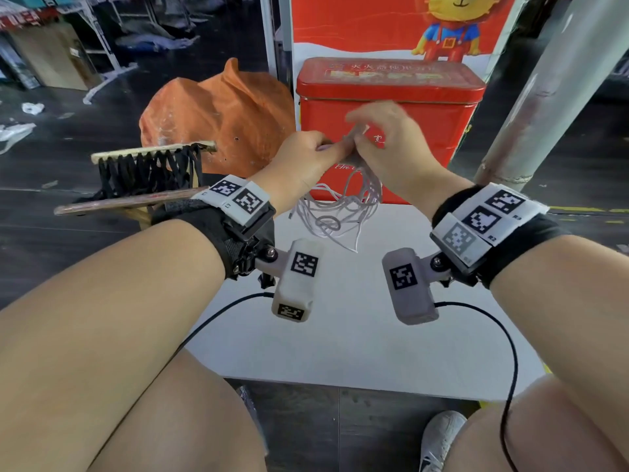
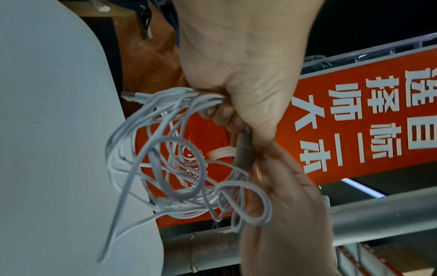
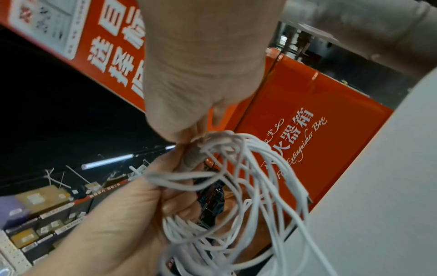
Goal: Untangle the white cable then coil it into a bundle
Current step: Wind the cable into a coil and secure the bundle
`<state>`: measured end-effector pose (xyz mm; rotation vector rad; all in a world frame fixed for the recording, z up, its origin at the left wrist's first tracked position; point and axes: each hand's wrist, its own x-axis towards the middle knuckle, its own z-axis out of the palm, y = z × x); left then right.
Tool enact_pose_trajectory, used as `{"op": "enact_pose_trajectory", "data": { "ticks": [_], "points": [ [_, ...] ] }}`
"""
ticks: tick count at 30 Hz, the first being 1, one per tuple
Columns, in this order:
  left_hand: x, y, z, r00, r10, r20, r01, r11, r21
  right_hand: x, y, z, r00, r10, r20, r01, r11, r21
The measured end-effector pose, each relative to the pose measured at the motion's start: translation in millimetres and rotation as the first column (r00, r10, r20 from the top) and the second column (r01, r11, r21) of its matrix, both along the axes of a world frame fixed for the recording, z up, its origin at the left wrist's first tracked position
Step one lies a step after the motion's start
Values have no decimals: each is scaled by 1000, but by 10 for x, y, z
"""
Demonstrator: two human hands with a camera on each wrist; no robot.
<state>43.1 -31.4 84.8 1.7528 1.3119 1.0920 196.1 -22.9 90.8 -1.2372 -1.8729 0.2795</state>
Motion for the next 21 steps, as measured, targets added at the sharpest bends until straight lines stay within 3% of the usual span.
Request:
{"op": "enact_pose_trajectory", "data": {
  "ticks": [3,7,9,11,14,17,21],
  "points": [
    [-25,10,-6,996,2,-84,-3,1000,-9,-26,-61,6,980,201,12,-189,939,-286],
    [-43,-16,-23,986,15,-167,-4,998,64,68,-53,13,967,254,-28,-245,890,-384],
    [-47,-26,-14,975,-1,-223,28,993,116,129,-57,-7,936,307,-169,-351,802,-483],
    [-48,-24,-6,952,-38,-303,97,979,181,154,-97,-24,861,316,-398,-502,649,-572],
    [-47,-24,31,938,-86,-337,186,943,276,154,-117,-24,749,263,-609,-644,508,-573],
    [-46,-21,47,926,-114,-361,235,920,314,155,-100,-22,685,188,-703,-687,487,-539],
    [-70,-46,-5,910,-161,-383,258,941,217,145,-87,-13,754,179,-632,-605,563,-562]
  ]
}}
